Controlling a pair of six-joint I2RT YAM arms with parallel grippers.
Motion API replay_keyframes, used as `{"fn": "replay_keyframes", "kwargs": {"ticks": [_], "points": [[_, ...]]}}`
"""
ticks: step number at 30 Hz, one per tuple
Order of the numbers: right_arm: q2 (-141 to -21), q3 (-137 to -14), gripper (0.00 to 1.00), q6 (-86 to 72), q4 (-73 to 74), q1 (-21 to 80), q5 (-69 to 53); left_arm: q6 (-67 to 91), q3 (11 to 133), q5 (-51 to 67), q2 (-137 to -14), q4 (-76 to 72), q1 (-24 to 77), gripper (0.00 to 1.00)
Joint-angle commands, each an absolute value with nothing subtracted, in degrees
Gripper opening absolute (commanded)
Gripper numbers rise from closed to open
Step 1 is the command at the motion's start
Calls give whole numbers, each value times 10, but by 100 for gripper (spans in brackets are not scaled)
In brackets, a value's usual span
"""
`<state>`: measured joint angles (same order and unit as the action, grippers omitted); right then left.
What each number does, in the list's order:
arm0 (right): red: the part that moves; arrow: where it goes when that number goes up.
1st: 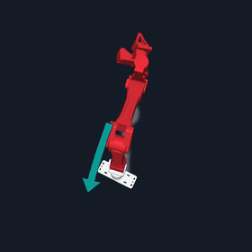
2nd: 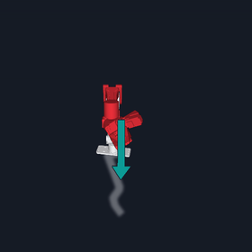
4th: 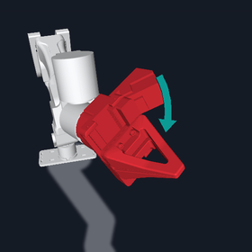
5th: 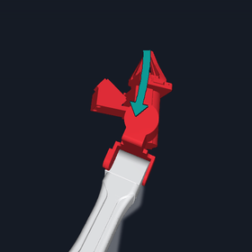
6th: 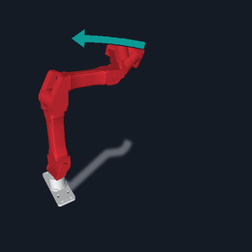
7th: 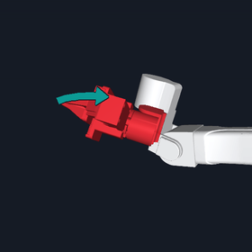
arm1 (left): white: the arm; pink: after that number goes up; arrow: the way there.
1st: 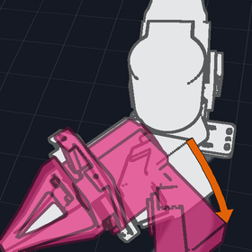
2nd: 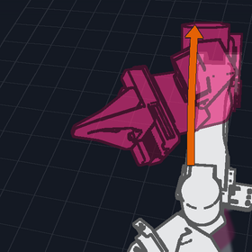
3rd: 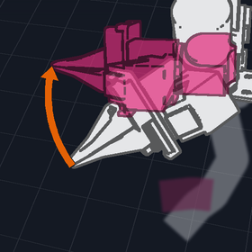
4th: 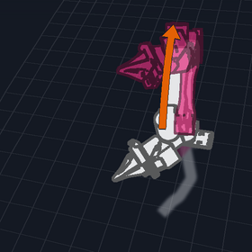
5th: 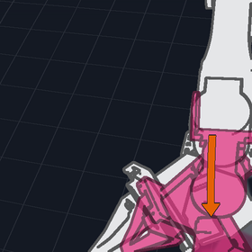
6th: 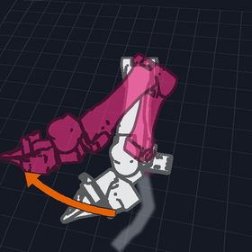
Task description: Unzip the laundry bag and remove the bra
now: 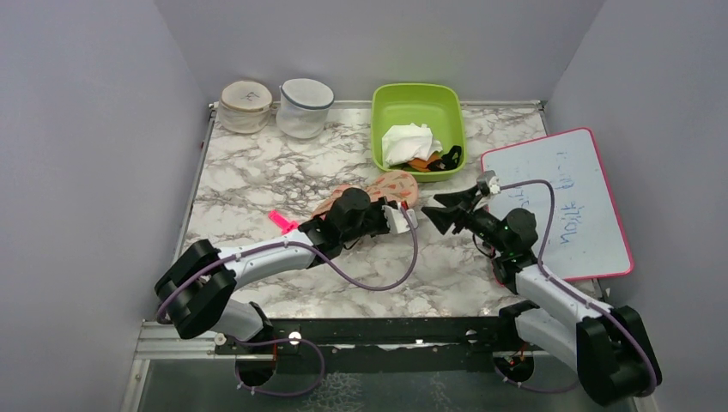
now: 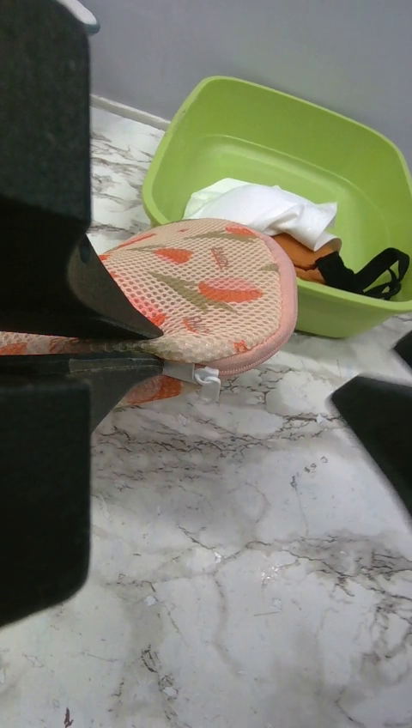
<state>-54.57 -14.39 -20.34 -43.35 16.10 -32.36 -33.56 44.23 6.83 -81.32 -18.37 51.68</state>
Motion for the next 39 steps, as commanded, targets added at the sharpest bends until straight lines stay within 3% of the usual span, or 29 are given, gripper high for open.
{"fn": "replay_keyframes", "kwargs": {"ticks": [1, 3, 15, 20, 39], "points": [[-609, -151, 48, -120, -549, 202, -394, -292, 454, 83, -780, -201, 511, 0], [-637, -143, 43, -83, -588, 220, -411, -289, 454, 83, -777, -201, 507, 0], [-787, -115, 42, -11, -795, 271, -372, -283, 453, 99, -760, -197, 500, 0], [-798, -98, 36, -11, -823, 271, -323, -283, 450, 106, -750, -192, 500, 0], [-853, -127, 34, -73, -892, 272, -313, -277, 463, 151, -773, -177, 500, 0]]}}
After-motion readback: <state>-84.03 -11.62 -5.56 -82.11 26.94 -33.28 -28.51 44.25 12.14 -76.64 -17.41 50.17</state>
